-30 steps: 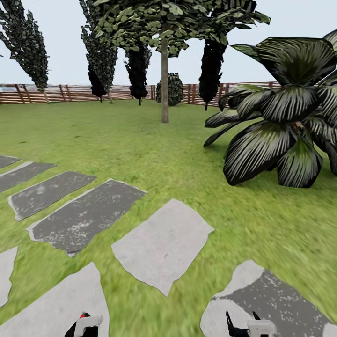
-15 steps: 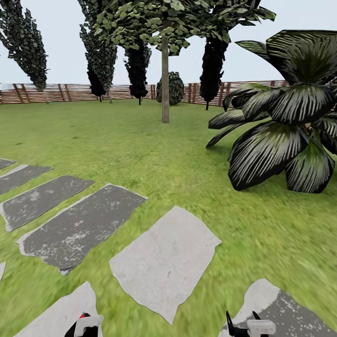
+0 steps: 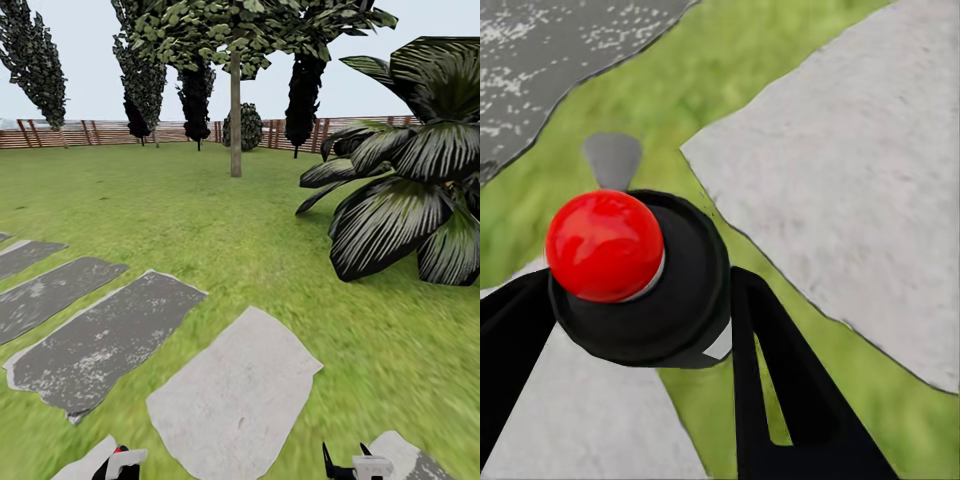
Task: In the garden, pick up the pesticide atomizer on the floor and spray pesticide onto both trees until each tree trunk is fully covered.
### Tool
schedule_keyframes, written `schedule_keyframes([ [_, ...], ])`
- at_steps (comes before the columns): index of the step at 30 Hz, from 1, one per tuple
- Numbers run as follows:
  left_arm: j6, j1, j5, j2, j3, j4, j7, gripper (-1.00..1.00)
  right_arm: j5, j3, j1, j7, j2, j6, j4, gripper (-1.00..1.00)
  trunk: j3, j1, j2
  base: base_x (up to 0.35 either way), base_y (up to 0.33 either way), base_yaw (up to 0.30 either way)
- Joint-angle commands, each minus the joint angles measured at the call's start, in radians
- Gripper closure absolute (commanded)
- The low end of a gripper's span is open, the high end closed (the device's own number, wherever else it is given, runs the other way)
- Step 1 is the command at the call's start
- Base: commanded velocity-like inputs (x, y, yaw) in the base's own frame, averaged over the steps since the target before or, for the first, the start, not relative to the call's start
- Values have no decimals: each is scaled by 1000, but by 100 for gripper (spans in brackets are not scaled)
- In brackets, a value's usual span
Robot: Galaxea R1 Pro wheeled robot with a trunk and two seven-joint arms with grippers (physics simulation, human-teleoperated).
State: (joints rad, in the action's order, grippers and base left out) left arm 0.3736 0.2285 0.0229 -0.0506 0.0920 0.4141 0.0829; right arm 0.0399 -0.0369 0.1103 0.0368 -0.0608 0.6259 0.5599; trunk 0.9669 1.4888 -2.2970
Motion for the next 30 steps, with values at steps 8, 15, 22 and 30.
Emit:
schedule_keyframes([
  [8,0,0,0,0,0,0,0,100,0,-1,0,0,1,0,0,-100,0,0,0,338,0,0],
  [15,-1,0,0,0,0,0,0,100,-1,-1,0,0,1,0,-1,-100,0,0,0,338,28,0],
  [22,-1,0,0,0,0,0,0,100,-2,-1,0,0,1,0,-2,-100,0,0,0,338,96,0],
  [30,-1,0,0,0,0,0,0,100,-1,-1,0,0,1,0,0,-100,0,0,0,338,103,0],
])
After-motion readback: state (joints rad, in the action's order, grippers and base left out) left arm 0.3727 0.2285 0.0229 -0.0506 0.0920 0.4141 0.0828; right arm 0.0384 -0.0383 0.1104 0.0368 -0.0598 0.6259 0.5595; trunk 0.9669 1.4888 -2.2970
